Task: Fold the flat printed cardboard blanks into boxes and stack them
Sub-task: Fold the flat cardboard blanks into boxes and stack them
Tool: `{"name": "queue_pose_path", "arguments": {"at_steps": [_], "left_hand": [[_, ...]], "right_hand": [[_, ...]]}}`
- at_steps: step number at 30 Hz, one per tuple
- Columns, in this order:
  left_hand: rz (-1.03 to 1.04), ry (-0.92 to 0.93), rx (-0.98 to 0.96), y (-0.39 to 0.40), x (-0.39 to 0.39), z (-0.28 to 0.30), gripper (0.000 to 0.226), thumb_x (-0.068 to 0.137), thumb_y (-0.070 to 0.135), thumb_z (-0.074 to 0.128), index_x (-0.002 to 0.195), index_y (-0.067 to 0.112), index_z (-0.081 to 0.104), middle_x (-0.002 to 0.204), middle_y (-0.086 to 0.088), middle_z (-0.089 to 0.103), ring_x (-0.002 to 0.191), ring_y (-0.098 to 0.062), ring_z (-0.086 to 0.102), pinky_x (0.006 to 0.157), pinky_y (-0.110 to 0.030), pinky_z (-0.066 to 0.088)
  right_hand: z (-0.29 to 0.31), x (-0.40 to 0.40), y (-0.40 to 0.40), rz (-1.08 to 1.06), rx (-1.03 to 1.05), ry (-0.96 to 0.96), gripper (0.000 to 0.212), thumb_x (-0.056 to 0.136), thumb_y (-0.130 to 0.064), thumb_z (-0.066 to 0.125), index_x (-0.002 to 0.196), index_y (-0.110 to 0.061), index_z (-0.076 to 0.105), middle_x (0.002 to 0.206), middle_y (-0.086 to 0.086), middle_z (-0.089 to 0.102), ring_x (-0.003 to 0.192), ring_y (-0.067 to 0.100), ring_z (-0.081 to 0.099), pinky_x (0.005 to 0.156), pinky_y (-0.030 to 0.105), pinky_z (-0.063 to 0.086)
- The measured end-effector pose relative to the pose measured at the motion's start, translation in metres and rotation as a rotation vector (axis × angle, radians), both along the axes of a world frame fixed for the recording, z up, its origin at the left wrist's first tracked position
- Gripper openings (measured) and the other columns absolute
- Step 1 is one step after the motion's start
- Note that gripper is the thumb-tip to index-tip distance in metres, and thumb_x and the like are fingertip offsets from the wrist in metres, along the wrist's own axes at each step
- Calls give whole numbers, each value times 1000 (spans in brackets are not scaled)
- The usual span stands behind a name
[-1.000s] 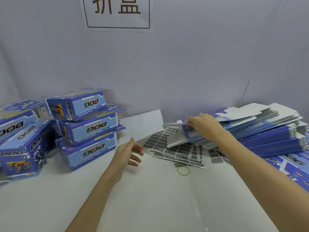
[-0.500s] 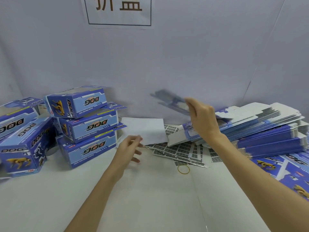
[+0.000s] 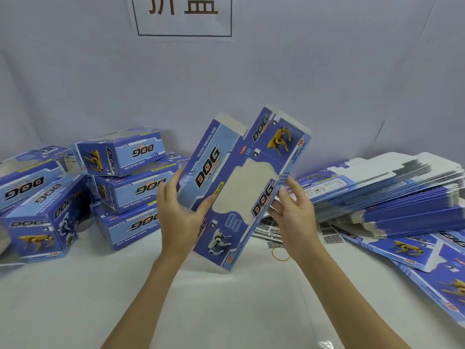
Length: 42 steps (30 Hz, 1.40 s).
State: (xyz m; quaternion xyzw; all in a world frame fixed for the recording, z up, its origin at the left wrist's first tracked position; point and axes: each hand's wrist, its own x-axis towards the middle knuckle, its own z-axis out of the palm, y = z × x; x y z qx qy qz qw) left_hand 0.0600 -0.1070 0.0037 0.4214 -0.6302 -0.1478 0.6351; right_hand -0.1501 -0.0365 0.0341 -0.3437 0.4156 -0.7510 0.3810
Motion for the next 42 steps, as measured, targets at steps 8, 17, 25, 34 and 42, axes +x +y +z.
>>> {"name": "queue_pose_path", "arguments": {"at_steps": [8,17,25,34,42], "left_hand": [[73,-466,-653,5,-2,5,14,90,0,75,94,13,72,101,6,74,91,-24,68,90,-36,44],[-272,-903,-389,8,-21,-16,37,77,16,86,102,23,61,149,1,57,141,-23,50,109,-45,42],[-290,-942,4,20,-25,-19,143,55,103,55,159,43,-24,172,10,-21,157,-11,-22,126,-61,-3],[-165,-867,-151,21,-31,-18,132,66,76,80,163,29,3,159,3,41,145,-17,42,124,-50,13],[-180,-897,-87,26,-29,-10,146,53,99,62,164,39,-11,171,-3,-24,158,-28,-23,120,-71,-5]], "right_hand": [[-19,-28,8,419,144,-389,60,112,-48,37,151,-6,54,142,27,63,128,52,62,103,69,51],[-29,-55,18,424,109,-215,55,107,-49,53,143,-9,64,141,21,66,126,42,67,94,59,59],[-29,-28,23,414,300,28,31,89,-31,69,117,-17,72,116,11,79,96,25,80,68,35,65],[-21,-30,29,419,224,65,43,88,-33,65,127,-16,64,117,7,79,99,22,79,71,32,65],[-20,-16,34,441,239,148,47,93,-33,65,136,-14,59,121,9,77,102,25,78,68,28,61]]}}
